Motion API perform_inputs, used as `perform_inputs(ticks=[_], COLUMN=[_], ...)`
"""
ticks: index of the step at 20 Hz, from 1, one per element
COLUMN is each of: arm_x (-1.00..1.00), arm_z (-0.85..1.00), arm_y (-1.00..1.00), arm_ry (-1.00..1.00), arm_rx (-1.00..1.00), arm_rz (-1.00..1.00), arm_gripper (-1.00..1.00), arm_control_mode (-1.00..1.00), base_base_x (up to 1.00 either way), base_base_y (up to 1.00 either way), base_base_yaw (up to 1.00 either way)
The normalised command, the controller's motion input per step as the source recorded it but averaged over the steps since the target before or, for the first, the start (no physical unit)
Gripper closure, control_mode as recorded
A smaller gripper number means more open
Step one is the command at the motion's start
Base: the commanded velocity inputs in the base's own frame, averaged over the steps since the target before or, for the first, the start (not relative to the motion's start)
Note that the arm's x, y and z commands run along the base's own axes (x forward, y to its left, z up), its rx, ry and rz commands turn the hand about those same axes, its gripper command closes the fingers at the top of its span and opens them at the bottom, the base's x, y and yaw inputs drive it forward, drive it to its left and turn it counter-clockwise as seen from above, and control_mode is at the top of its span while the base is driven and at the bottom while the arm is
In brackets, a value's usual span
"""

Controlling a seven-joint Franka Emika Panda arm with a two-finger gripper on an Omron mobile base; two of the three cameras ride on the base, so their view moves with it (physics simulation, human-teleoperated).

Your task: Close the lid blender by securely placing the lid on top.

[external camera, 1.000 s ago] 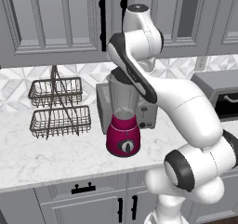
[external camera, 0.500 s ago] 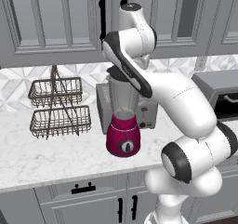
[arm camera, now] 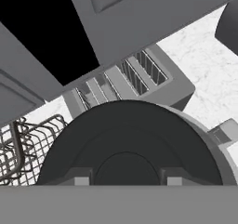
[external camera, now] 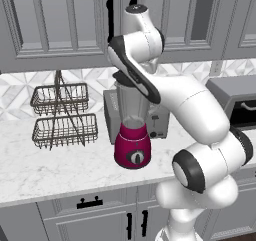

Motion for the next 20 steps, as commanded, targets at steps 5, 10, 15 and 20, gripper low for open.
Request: perform_inputs(ticks=[5,10,15,20], arm_x=[-0.2,0.0,0.0,0.0], arm_z=[-0.47,-0.31,-0.16,0.0], arm_y=[0.0,0.0,0.0,-0.04], arm_ry=[-0.06,-0.02,-0.02,-0.07], arm_rx=[-0.07,-0.03,-0.02,-0.08], arm_rz=[0.0,0.0,0.0,0.0], arm_gripper=[1.0,1.0,1.0,1.0], arm_control_mode=[-1.0,-1.0,-1.0,-1.0], base_base_x=[0.0,0.0,0.0,0.0], base_base_y=[0.0,0.0,0.0,0.0], base_base_yaw=[0.0,0.0,0.0,0.0])
